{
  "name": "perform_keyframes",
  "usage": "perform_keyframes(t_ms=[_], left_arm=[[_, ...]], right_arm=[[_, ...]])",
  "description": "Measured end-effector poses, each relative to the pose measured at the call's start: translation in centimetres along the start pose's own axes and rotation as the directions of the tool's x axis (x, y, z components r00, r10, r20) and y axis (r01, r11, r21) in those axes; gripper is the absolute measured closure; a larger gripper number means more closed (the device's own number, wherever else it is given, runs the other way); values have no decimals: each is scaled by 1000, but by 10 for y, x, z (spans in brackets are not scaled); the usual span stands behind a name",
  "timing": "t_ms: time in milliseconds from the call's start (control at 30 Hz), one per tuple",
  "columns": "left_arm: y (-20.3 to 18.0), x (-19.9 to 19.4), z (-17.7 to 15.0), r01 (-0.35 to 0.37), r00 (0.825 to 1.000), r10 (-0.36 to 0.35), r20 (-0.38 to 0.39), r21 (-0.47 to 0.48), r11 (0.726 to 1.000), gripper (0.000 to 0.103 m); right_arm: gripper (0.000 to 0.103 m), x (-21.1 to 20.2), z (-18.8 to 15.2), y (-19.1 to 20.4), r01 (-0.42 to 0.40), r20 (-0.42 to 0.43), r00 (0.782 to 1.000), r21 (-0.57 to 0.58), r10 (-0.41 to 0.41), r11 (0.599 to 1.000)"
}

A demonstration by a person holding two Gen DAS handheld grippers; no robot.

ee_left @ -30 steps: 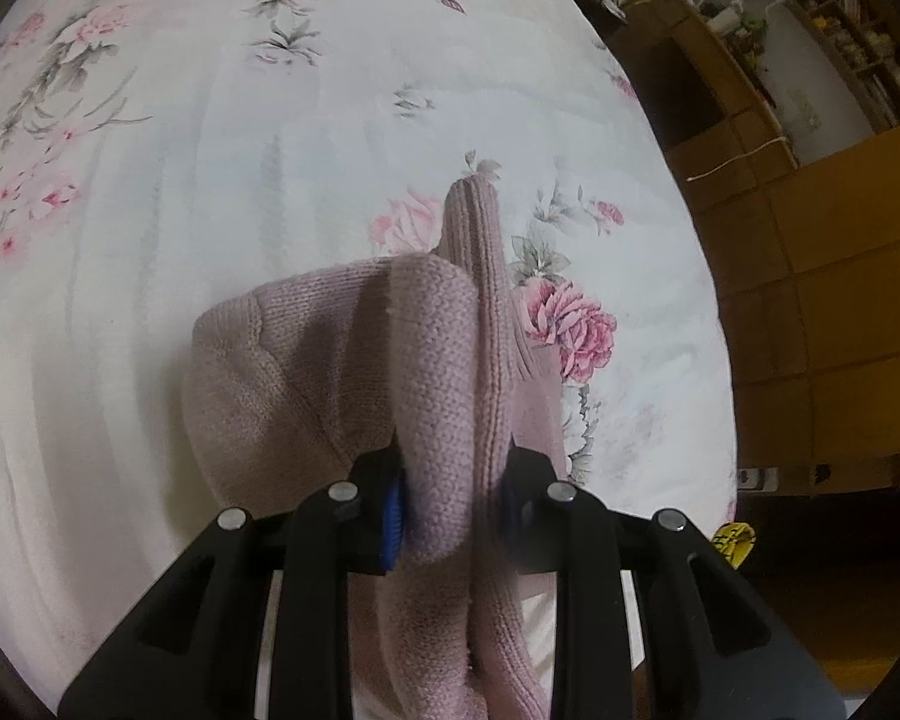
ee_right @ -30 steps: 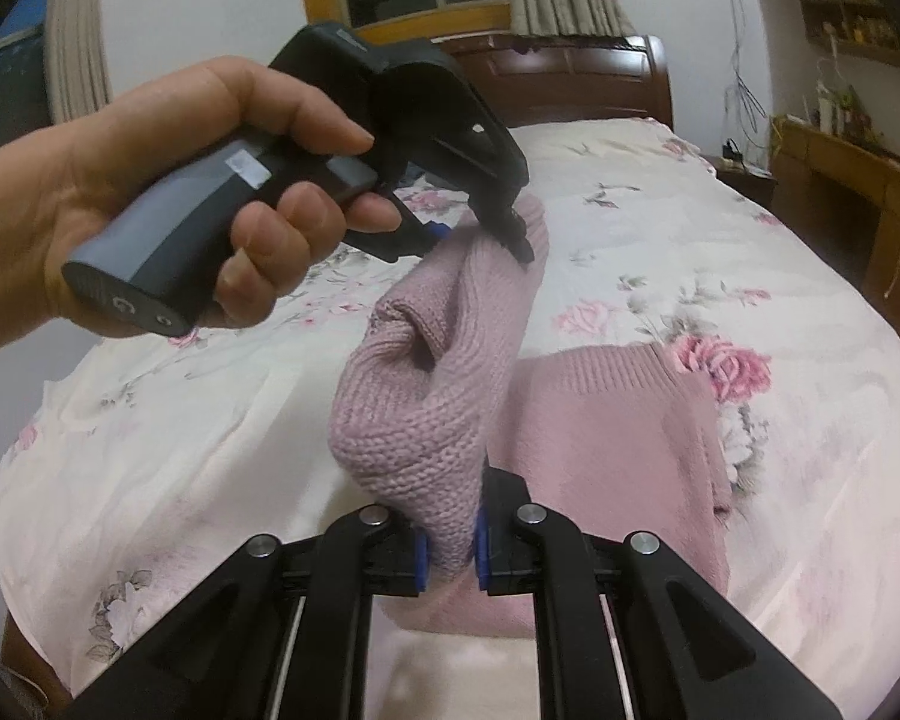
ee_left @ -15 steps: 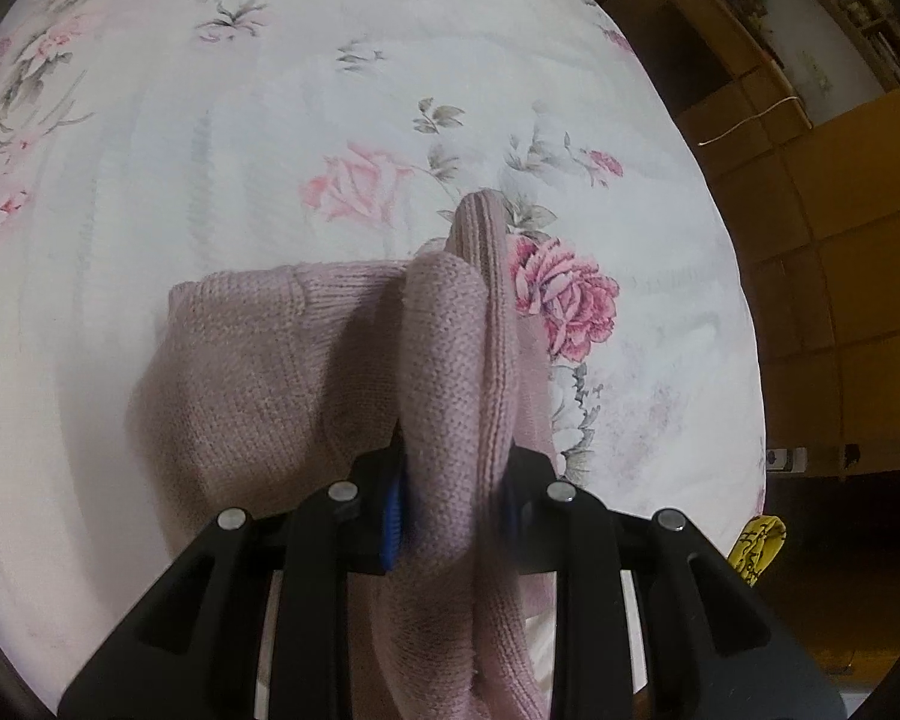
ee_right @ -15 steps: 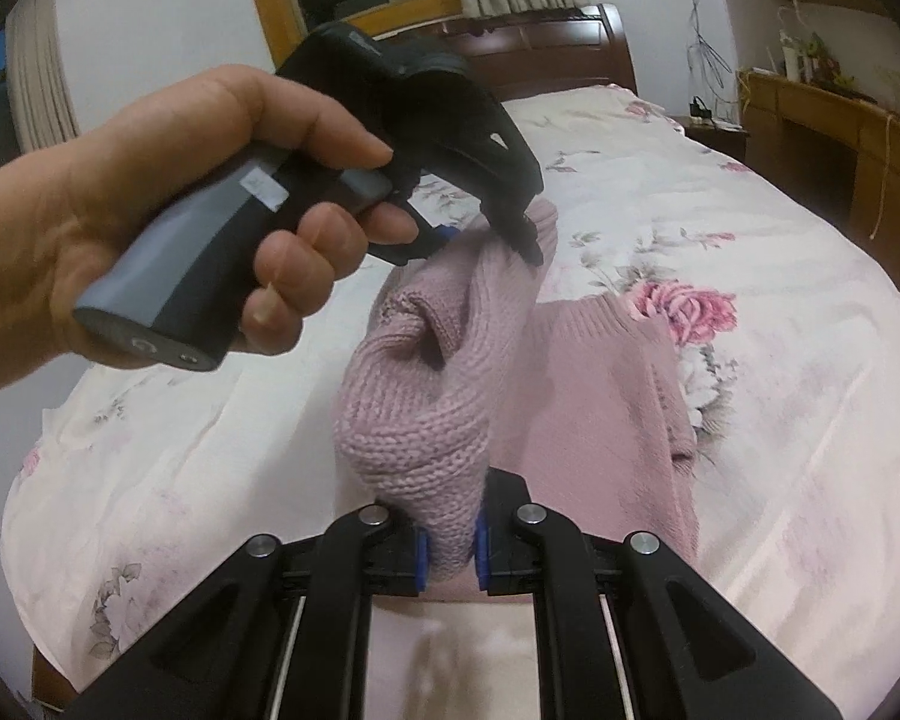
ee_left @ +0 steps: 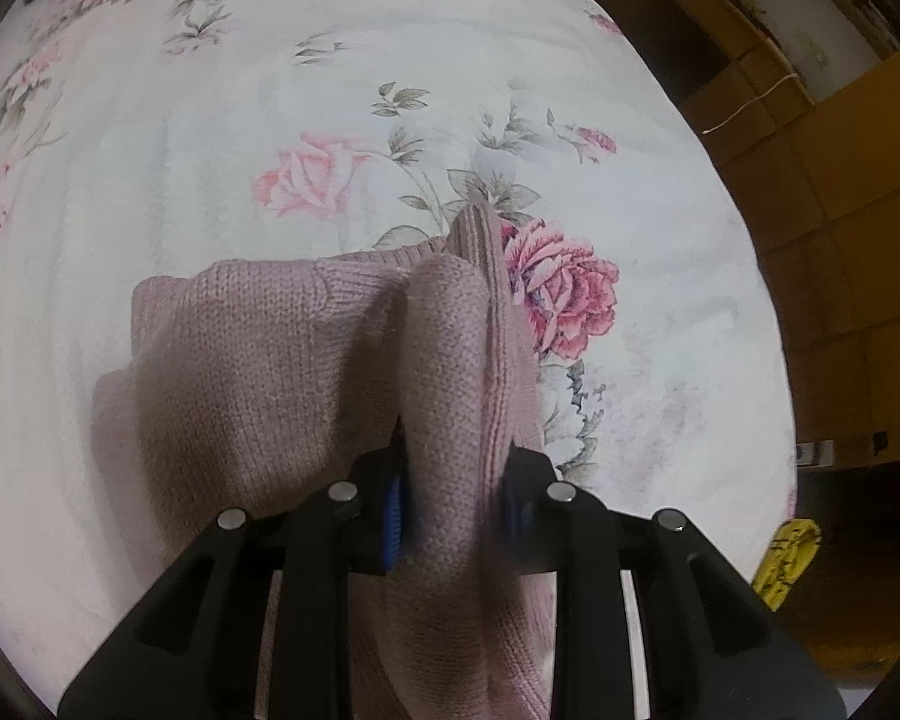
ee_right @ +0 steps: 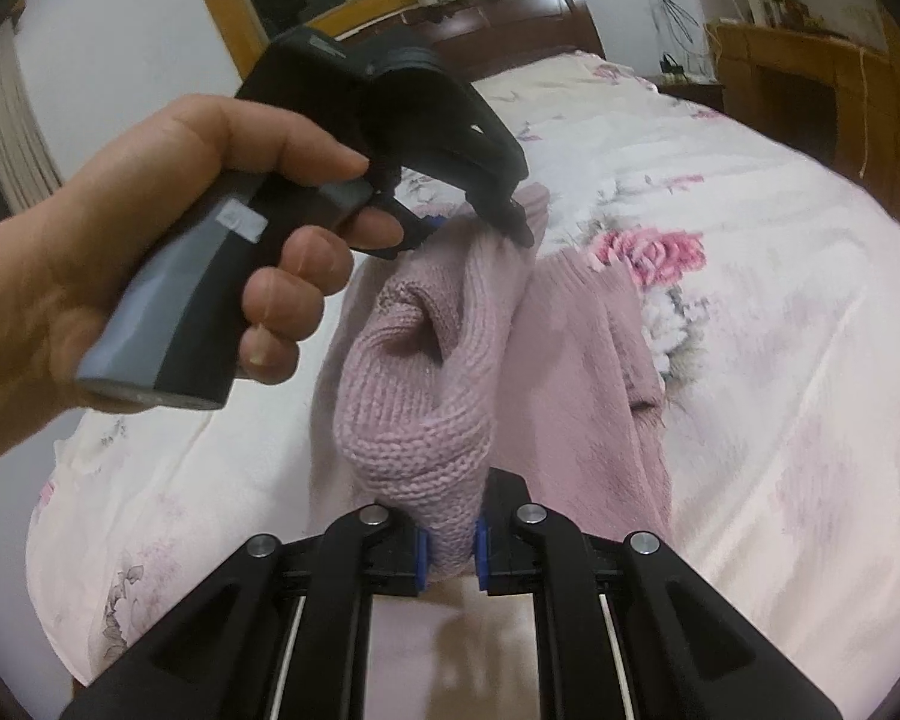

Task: Fold small clothes

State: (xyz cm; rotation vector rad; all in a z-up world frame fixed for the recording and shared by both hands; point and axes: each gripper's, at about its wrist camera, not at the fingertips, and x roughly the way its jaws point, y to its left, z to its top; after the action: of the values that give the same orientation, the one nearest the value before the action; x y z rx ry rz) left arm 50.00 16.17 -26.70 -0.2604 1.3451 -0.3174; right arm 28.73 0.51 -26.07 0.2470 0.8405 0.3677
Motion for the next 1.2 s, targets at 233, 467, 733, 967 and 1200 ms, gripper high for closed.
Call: perform_keyframes(t_ms=[233, 467, 733, 967, 1200], left_arm=[[-14, 18, -9, -24, 1000, 23, 12, 28, 999, 79], [-24, 31, -15, -67, 996, 65, 57, 26, 997, 78], [-21, 27, -18, 29, 986, -25, 167, -21, 999, 44], [7, -26, -23, 138, 958, -128, 256, -21, 990, 38], [57, -63, -84, 318, 915, -295, 276, -41, 947, 35]], right_arm=[[93, 2, -10, -19, -8, -17, 1000, 36, 9, 999], [93, 8, -16, -46, -65, -39, 997, 128, 70, 990], [73, 26, -16, -88, -230, -104, 958, 284, 269, 931], [30, 33, 3, -126, -403, -100, 872, 408, 479, 819], [30, 78, 51, -149, -453, -138, 800, 498, 583, 740]])
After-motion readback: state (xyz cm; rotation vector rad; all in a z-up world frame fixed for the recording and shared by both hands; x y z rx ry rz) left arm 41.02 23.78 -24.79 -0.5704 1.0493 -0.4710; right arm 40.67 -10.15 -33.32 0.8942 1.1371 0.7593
